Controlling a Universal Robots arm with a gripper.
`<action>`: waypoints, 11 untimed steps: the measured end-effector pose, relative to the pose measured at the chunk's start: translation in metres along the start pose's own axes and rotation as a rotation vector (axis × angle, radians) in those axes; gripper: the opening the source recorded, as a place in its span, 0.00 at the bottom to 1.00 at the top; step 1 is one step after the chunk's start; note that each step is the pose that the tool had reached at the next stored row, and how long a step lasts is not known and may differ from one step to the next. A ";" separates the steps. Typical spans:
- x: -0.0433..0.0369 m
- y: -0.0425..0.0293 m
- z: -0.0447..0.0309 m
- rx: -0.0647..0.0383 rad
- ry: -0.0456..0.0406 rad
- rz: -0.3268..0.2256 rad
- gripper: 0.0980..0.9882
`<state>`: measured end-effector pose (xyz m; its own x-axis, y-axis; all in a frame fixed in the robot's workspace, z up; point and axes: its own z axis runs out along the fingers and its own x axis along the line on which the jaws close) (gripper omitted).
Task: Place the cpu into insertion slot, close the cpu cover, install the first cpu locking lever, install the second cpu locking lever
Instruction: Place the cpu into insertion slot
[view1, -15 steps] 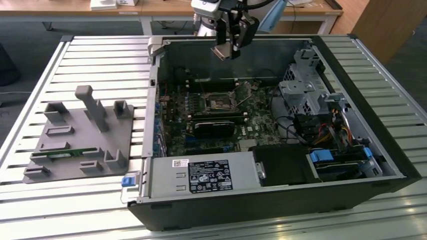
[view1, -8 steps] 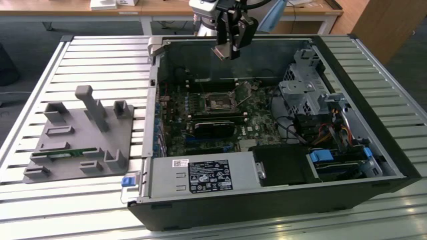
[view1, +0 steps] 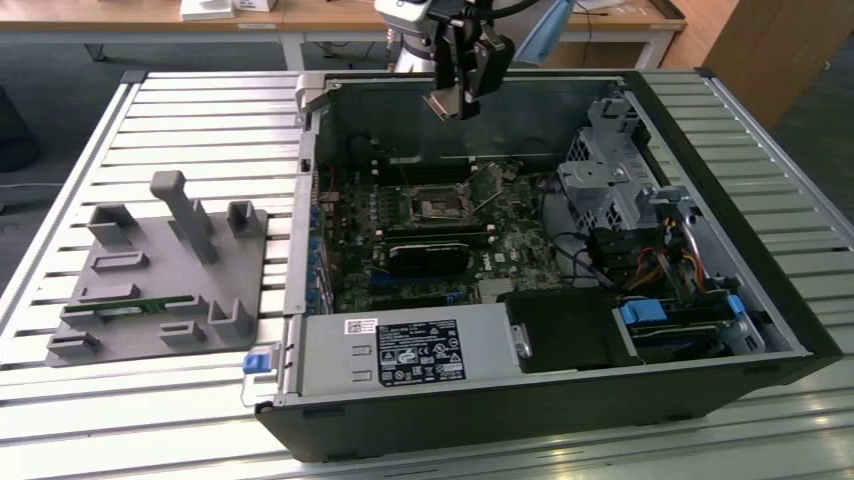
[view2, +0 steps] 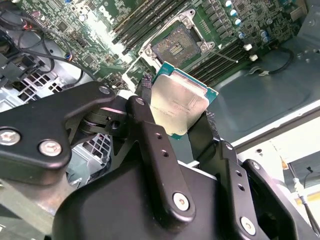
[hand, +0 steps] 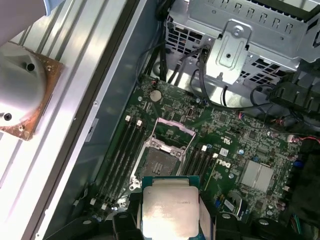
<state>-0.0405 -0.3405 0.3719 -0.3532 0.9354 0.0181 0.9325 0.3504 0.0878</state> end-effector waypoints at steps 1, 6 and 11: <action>0.0000 0.0000 0.0000 0.000 -0.0004 0.005 0.50; 0.0000 0.0000 0.0000 -0.001 -0.0027 0.031 0.50; 0.0000 0.0000 0.0000 -0.001 -0.0051 0.058 0.50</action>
<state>-0.0405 -0.3405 0.3719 -0.2986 0.9542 0.0182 0.9511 0.2960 0.0879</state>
